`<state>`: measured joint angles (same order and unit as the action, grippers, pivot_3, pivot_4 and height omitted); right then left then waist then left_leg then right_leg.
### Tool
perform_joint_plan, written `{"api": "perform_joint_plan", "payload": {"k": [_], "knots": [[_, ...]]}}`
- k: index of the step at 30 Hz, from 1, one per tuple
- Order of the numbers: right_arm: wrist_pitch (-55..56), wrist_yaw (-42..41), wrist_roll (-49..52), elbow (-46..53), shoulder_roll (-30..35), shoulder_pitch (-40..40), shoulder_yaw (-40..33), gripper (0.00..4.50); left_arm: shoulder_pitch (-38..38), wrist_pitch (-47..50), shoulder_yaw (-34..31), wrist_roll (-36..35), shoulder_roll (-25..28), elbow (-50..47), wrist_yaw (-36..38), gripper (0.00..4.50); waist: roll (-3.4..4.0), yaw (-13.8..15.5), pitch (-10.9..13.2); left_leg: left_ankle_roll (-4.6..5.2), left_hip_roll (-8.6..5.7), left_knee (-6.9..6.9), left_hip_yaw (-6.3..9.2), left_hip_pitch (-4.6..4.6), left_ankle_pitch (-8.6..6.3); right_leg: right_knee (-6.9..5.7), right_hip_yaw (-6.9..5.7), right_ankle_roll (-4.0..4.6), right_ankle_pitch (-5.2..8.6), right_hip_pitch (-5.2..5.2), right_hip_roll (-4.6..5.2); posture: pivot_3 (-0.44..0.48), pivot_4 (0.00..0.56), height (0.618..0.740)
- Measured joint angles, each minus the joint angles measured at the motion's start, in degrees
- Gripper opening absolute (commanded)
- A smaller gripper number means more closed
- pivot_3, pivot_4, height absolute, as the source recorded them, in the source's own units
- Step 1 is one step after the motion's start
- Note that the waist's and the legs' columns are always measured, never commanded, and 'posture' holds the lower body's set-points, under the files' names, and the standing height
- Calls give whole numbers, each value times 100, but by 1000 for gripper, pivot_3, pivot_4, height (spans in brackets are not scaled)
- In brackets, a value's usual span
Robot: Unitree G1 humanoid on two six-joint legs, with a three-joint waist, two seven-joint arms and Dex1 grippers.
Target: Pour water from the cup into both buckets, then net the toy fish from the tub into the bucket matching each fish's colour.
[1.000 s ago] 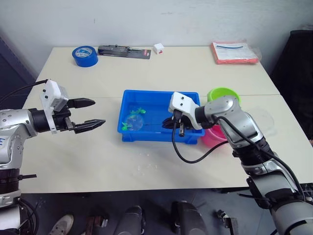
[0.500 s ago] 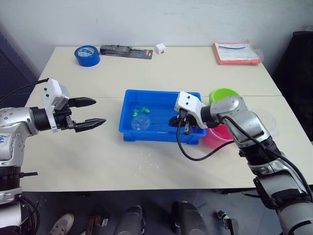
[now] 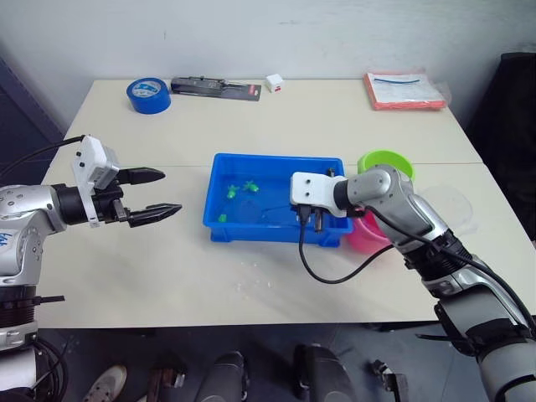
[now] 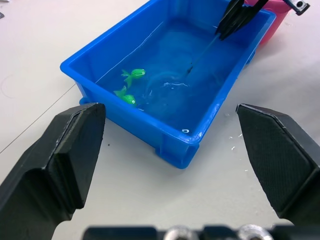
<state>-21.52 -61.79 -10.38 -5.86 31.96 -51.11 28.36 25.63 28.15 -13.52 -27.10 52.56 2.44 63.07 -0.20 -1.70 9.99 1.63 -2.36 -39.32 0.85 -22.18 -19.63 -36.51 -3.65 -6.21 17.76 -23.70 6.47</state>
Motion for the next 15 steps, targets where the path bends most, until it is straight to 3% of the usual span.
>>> {"api": "perform_joint_plan", "payload": {"k": [10,15], "knots": [[-80,-113,14,211,-382,67,32,797,-130,73,-89,-19,1,-163,-42,4500,0,0,0,0,0,0,2,0,0,0,0,0,0,1,-1,0,150,737],[-762,-60,224,220,-817,93,-153,797,-133,128,-124,-26,2,-177,-76,4500,0,-42,0,-3,7,4,1,1,1,0,-1,0,0,-2,-2,0,150,737]]}}
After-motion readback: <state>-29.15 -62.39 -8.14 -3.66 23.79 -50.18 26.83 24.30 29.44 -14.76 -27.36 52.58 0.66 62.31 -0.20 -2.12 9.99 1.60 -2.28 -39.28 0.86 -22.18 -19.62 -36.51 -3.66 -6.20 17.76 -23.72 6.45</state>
